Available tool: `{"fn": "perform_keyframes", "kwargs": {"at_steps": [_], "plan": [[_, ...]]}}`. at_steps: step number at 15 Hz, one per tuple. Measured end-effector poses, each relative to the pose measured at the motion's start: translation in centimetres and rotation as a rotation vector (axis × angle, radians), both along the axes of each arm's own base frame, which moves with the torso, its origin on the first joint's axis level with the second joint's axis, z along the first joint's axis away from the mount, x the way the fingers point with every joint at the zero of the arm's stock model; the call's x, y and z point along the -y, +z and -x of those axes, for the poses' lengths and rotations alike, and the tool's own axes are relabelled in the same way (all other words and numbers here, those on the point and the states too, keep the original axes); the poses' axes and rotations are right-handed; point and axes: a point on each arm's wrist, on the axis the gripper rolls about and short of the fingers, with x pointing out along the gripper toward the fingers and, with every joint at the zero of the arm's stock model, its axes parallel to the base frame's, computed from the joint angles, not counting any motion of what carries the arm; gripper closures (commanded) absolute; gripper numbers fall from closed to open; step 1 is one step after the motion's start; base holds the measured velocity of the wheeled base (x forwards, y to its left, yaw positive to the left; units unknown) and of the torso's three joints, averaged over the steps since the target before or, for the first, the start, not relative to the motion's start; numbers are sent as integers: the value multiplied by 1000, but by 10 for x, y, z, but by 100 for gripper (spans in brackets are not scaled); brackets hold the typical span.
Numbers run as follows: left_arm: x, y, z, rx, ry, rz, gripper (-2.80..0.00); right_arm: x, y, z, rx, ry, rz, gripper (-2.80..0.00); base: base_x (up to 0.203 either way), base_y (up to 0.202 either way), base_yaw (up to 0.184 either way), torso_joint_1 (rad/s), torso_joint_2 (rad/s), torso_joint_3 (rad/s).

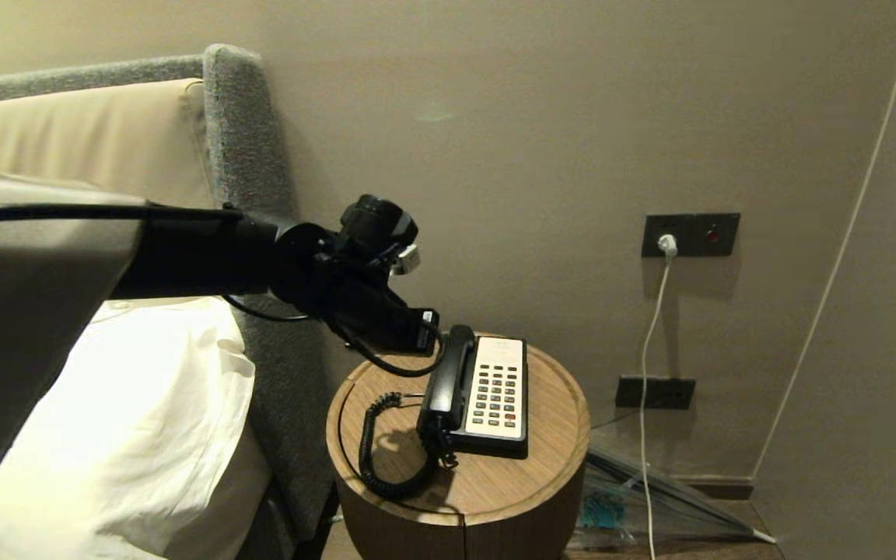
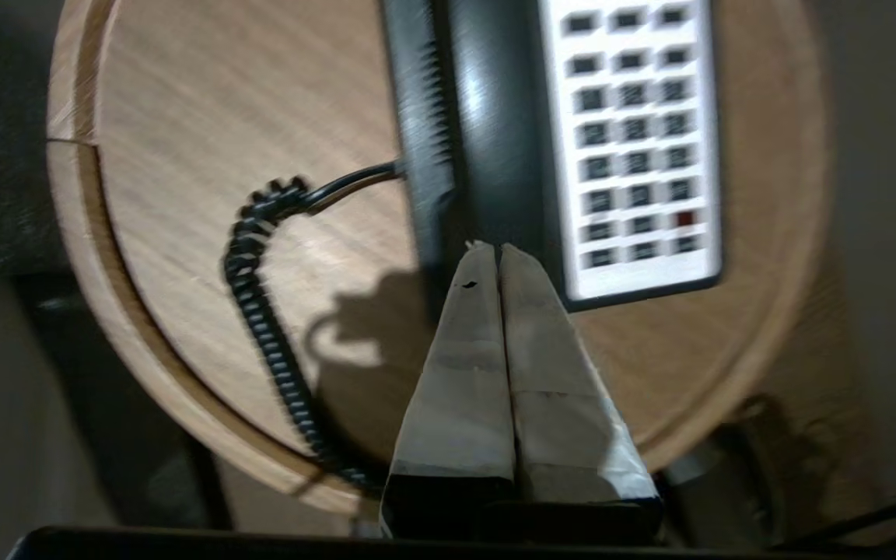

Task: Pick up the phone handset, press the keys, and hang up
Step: Pick up the desk phone handset

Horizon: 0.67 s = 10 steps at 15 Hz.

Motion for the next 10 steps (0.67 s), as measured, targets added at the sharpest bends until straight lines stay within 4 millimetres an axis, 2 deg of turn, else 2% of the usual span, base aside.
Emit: {"fn": "perform_keyframes", "kwargs": {"at_steps": [2, 10], "plan": [[-3, -12, -6, -8, -24, -40, -280, 0, 0, 0, 0, 0, 0, 0, 0, 0, 0, 0, 0, 0], [12, -23, -37, 30, -34, -34, -280, 0, 0, 0, 0, 0, 0, 0, 0, 0, 0, 0, 0, 0]]}}
